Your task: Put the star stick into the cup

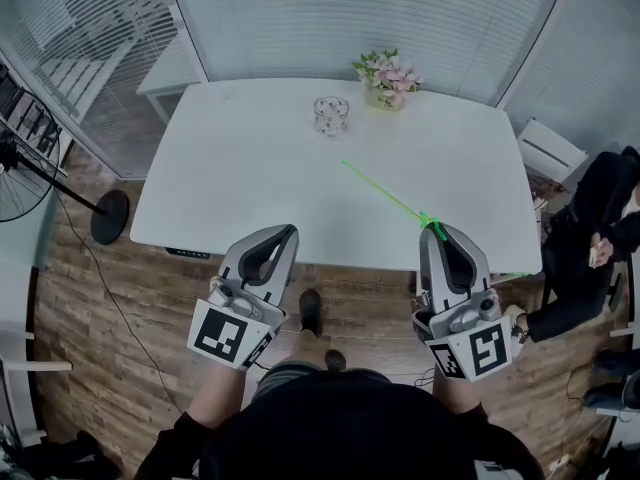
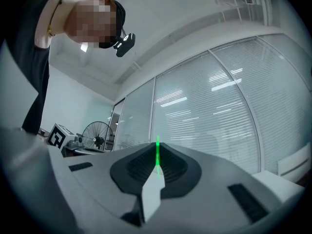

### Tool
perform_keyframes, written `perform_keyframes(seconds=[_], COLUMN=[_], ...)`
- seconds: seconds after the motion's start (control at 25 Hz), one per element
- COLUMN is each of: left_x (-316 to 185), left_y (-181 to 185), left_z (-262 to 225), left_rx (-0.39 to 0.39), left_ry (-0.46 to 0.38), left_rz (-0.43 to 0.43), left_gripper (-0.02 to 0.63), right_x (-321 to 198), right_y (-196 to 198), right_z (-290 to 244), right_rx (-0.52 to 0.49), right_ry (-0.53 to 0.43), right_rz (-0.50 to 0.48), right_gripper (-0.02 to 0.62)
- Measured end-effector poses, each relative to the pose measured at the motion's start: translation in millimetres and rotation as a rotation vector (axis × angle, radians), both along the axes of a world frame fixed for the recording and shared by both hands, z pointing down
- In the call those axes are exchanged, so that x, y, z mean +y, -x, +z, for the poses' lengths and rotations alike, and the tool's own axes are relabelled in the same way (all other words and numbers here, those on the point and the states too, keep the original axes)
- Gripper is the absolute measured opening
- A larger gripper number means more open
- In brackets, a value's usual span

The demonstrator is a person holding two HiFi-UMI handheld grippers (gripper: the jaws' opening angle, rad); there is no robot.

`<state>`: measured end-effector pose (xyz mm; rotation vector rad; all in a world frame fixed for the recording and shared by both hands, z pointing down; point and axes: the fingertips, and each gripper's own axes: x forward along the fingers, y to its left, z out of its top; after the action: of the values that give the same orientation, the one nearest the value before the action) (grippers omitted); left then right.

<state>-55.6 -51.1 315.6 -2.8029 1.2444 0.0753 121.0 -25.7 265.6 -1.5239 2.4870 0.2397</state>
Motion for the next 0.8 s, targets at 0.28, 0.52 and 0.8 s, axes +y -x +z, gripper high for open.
perform_keyframes(seconds=[0.28,0.52,0.8], left_x=[-57.2,-100.9,-142.2], left_y=[3.1,7.1,12.9], left_z=[-6.3,-9.3,-14.0], left_rx=[0.007,0.012,0.003], left_ry=[-0.016,-0.012,-0.010], left_rz=[0.024,0.041,0.062], left_gripper=[0.014,0.014,0.014], right_x=[-57.0,-97.6,-136.9], right_y=[6.9,13.3,18.2], right_z=[2.7,-0.6,-4.7], right_rx=[0.000,-0.005,-0.009], right_ry=[0.004,0.010,0.013], right_rz=[0.014,0.029,0.050], right_gripper=[0.021,0.021,0.021])
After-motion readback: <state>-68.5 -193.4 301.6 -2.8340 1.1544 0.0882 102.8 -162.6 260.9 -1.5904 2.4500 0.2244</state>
